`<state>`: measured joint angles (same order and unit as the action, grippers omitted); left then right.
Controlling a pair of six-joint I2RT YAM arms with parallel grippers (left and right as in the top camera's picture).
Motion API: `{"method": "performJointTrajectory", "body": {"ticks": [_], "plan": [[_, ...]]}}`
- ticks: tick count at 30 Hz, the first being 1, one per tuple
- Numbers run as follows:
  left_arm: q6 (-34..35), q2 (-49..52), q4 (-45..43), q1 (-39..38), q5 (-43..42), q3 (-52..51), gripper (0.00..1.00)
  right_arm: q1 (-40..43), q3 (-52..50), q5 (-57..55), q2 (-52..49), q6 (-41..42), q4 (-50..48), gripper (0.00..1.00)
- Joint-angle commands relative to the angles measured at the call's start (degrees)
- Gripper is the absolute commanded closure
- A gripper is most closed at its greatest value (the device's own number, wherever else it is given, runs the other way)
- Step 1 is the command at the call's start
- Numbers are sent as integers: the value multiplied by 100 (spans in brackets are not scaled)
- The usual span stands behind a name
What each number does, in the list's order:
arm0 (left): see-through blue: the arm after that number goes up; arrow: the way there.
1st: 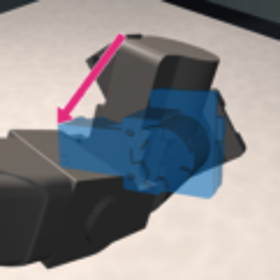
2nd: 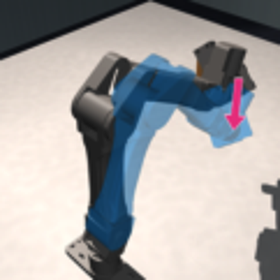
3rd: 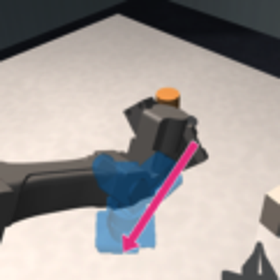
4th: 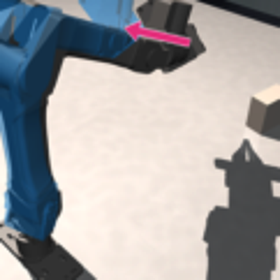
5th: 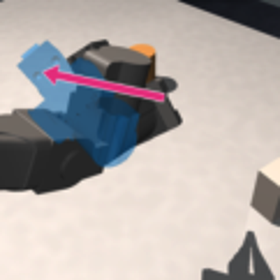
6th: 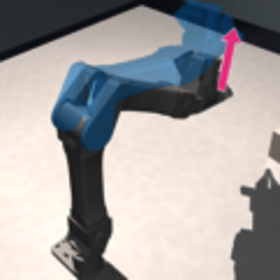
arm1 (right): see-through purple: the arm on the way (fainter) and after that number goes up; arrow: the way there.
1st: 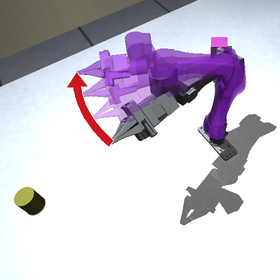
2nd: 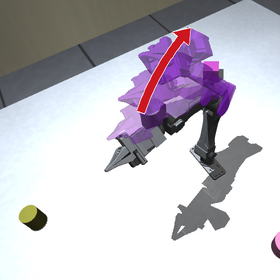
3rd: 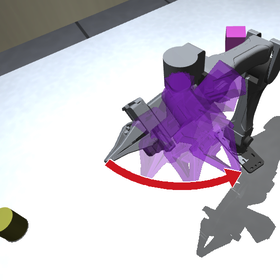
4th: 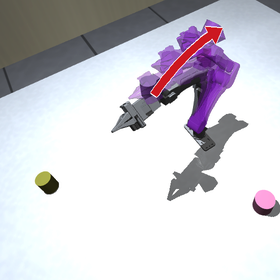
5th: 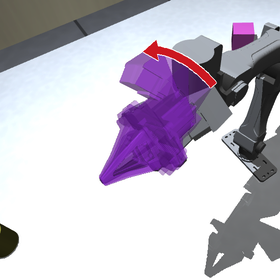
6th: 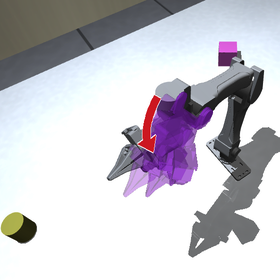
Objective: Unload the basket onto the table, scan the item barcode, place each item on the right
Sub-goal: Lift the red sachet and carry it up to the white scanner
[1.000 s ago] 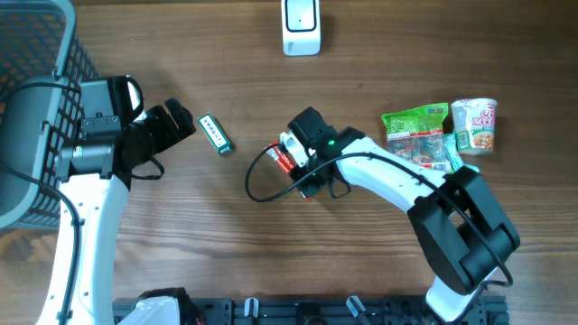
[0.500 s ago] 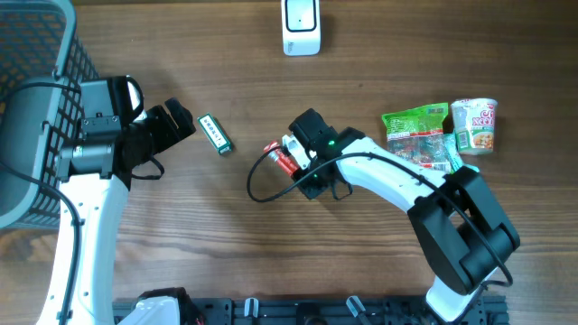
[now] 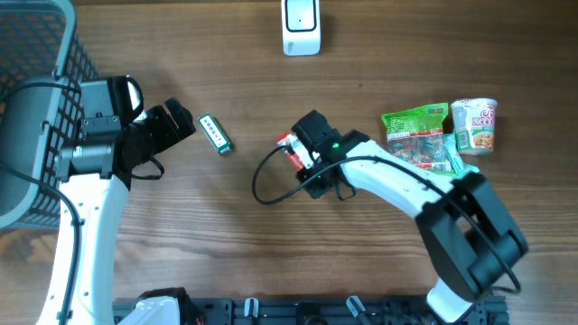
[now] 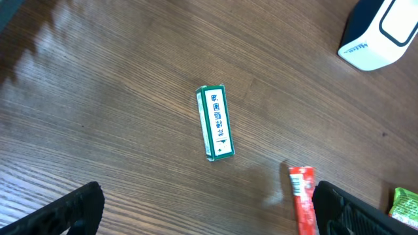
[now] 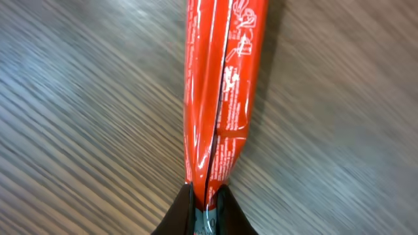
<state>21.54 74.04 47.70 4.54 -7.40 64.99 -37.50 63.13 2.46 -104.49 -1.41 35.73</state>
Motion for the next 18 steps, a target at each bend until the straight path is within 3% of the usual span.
{"method": "performJointTrajectory", "body": {"ticks": [1, 6, 13, 18], "plan": [[-50, 22, -11, -20, -48, -7, 0, -37, 101, -975, 782, -9, 11, 96], [-50, 22, -11, -20, -48, -7, 0, -190, 101, -2072, 1220, -11, -20, 96], [-50, 22, -11, -20, -48, -7, 0, -203, 142, -2087, 1440, -420, -81, 96], [-50, 22, -11, -20, -48, -7, 0, -186, 964, -2057, 1443, -612, 437, 96]]}}
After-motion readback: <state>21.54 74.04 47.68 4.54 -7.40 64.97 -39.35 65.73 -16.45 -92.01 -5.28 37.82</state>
